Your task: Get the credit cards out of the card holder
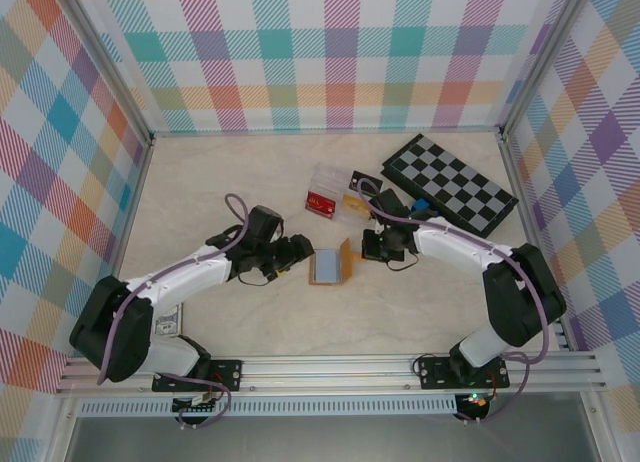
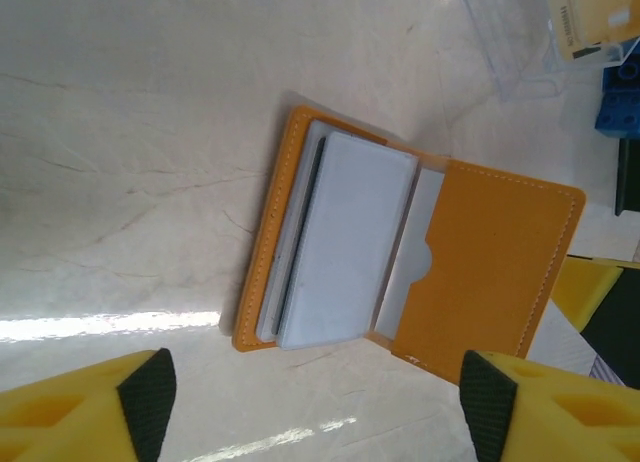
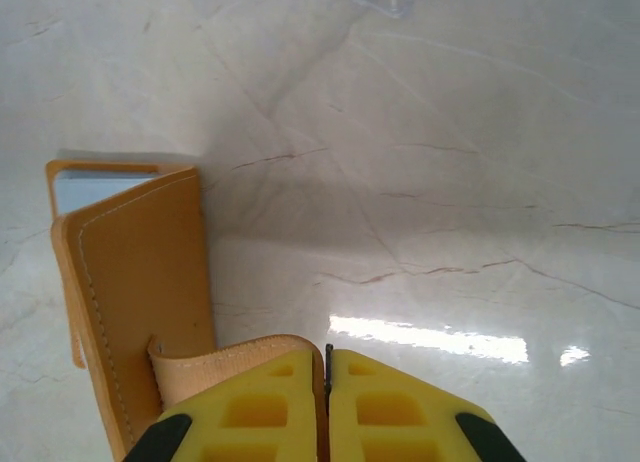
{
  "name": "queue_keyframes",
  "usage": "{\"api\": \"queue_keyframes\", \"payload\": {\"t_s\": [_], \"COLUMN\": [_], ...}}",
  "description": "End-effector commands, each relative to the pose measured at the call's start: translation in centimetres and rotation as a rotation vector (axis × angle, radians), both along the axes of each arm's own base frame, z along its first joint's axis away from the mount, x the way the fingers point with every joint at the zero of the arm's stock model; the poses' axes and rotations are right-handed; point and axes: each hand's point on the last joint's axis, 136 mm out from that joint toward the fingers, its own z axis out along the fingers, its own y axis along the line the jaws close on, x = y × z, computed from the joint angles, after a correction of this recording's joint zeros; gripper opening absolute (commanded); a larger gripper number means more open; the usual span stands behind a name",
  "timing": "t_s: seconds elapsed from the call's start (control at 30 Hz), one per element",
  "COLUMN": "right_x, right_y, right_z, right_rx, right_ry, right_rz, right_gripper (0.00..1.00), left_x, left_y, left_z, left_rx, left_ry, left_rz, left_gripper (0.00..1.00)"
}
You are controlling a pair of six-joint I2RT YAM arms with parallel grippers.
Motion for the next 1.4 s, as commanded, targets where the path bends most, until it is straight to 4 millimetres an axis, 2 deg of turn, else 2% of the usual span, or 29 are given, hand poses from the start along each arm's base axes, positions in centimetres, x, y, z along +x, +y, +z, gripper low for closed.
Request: {"api": "queue_keyframes", "payload": {"t_s": [0.0, 0.2, 0.33, 0.67, 1.23, 1.37], "right_x": [-0.7, -0.7, -0.7, -0.8, -0.8, -0.8], "right_y": [-1.2, -1.9, -1.7, -1.3, -0.8, -0.8], "right_z": [-1.7, -2.7, -3.2, -4.0, -4.0, -4.1], "right_rx": [-0.068, -0.117, -0.121, -0.113, -0.089, -0.089], "right_ry": [0.050, 0.069, 0.084, 0.101, 0.109, 0.111], "right_rz": [-0.007, -0.008, 0.004, 0.020, 0.032, 0.030], "right_gripper": [0.08, 0.08, 0.06, 0.06, 0.06, 0.06], "left_x": [0.5, 0.5, 0.7, 0.8, 0.6, 0.5], "left_y": [-2.3, -3.7, -4.4, -4.7, -4.7, -4.3], "left_z": [0.7, -1.3, -2.1, -4.2, -4.9, -5.2], "left_rx": [-0.048, -0.042, -0.047, -0.011, 0.011, 0.030], "left_ry": [-0.017, 0.053, 0.079, 0.140, 0.157, 0.169], "left_rz": [-0.057, -0.086, -0.097, -0.101, -0.119, -0.110], "left_gripper": [0.70, 0.53, 0.46, 0.38, 0.37, 0.45]}}
